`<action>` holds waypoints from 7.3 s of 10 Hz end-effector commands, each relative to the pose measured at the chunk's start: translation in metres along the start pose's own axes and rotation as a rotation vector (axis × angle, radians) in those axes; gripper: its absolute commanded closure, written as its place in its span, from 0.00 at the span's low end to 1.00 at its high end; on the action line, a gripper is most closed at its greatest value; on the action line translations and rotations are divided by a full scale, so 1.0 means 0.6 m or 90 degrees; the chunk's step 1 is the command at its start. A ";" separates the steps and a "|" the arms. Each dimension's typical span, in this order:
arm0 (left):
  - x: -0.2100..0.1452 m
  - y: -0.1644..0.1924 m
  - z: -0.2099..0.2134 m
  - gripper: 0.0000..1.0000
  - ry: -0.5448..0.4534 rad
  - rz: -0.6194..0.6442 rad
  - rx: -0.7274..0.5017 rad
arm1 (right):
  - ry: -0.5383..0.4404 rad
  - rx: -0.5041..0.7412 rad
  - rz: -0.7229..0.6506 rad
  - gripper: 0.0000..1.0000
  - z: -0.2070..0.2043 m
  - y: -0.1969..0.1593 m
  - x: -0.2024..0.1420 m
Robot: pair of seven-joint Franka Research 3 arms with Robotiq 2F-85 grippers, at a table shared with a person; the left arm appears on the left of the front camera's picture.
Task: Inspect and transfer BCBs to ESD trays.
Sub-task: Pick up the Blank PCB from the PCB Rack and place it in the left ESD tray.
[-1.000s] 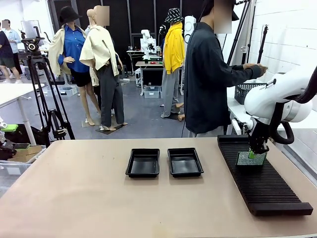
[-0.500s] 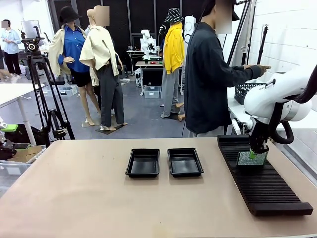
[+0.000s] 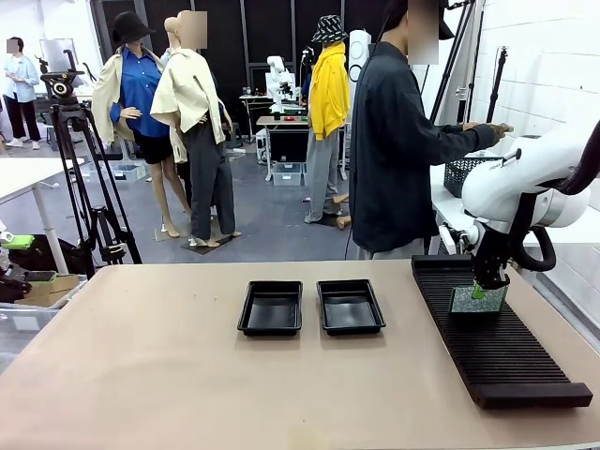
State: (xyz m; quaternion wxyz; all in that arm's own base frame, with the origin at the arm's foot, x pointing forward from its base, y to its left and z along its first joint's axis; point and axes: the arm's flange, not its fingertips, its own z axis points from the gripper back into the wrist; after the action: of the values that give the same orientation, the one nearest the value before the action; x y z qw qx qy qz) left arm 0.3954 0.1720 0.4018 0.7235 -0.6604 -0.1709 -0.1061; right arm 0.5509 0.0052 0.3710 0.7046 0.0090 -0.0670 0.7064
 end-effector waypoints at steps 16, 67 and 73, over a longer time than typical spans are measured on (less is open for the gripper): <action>-0.002 -0.002 0.001 0.00 -0.001 -0.001 0.005 | 0.038 -0.100 -0.123 1.00 0.220 0.122 0.139; -0.002 -0.002 0.001 0.00 -0.001 -0.001 0.005 | -0.339 0.269 -0.931 1.00 -0.152 -0.040 0.593; -0.002 -0.002 0.001 0.00 -0.001 -0.001 0.005 | -0.323 0.257 -0.936 1.00 -0.156 -0.038 0.596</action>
State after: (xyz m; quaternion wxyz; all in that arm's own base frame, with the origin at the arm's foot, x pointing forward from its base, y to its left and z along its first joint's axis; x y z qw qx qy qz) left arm 0.3955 0.1725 0.4010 0.7236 -0.6605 -0.1705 -0.1052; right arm 0.5803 0.3700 0.3176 0.9328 0.3508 -0.0728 0.0389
